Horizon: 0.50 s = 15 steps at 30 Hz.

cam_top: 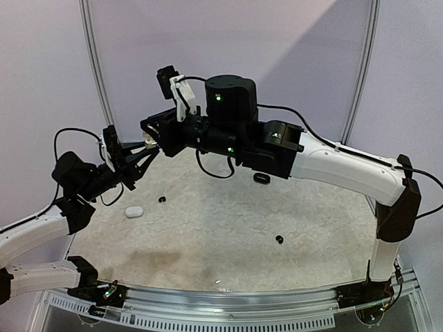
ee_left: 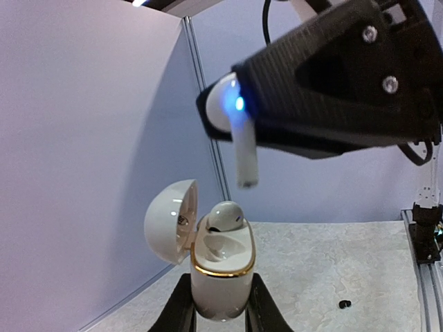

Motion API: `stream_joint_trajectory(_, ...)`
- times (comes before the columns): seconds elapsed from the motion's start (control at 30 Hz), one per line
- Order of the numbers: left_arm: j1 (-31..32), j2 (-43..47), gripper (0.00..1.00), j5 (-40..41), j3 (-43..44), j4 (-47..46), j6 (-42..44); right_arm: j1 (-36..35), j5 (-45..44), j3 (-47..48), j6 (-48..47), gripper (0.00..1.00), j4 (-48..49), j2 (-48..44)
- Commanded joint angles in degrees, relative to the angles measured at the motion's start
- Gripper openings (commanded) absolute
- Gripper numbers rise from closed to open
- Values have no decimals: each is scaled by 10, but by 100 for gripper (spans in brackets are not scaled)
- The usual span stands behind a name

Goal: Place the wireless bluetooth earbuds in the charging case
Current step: Insert the left earbud into the left side groove of the charging case.

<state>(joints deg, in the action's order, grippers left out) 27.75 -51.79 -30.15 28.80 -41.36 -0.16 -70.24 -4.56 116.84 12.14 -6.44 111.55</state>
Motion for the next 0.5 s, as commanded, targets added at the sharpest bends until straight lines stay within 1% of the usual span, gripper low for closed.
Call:
stream_joint_trajectory(0.0, 10, -4, 0, 8, 13, -18, 11, -5, 6, 8, -17, 0, 20, 15)
stream_joint_trajectory(0.23, 10, -1, 0, 8, 10, -16, 12, -5, -16, -3, -21, 0, 20, 14)
stream_joint_trajectory(0.47, 10, 6, 0, 12, 9, -13, 12, -4, -38, -4, -39, 0, -3, 15)
